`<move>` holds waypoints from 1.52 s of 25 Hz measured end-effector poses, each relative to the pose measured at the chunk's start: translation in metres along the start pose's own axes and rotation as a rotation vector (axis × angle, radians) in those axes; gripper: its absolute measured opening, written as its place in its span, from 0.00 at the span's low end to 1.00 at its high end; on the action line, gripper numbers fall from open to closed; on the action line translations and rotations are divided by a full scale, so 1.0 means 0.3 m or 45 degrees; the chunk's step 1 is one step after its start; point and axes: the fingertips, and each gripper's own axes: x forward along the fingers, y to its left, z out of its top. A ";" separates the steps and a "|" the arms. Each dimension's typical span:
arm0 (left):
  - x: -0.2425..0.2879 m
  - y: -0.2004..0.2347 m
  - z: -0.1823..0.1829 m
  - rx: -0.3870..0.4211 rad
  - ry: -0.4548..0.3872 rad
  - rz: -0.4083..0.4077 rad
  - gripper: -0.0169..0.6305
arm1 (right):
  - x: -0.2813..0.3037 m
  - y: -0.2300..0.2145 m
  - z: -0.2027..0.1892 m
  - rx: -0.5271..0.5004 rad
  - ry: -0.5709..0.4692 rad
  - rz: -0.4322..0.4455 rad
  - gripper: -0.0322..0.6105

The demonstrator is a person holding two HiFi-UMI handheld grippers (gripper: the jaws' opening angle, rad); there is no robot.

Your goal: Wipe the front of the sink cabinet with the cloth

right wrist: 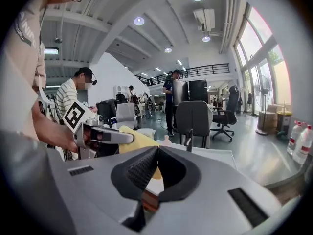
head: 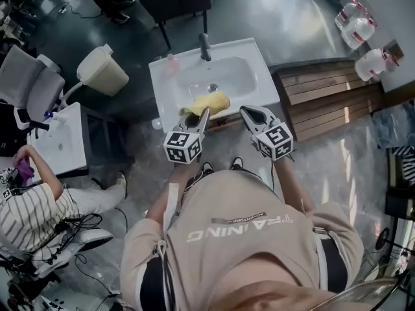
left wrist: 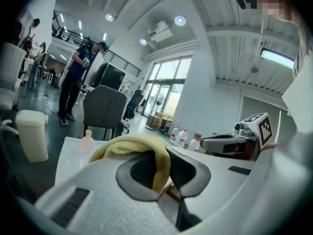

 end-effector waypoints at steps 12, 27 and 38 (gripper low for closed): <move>-0.071 -0.024 0.162 0.049 -0.171 0.117 0.09 | -0.094 -0.005 0.136 -0.081 -0.080 0.018 0.07; -0.106 -0.044 0.193 0.148 -0.217 0.162 0.09 | -0.161 -0.039 0.223 -0.159 -0.225 -0.083 0.07; -0.128 -0.048 0.176 0.147 -0.224 0.201 0.09 | -0.164 -0.057 0.169 -0.097 -0.178 -0.046 0.07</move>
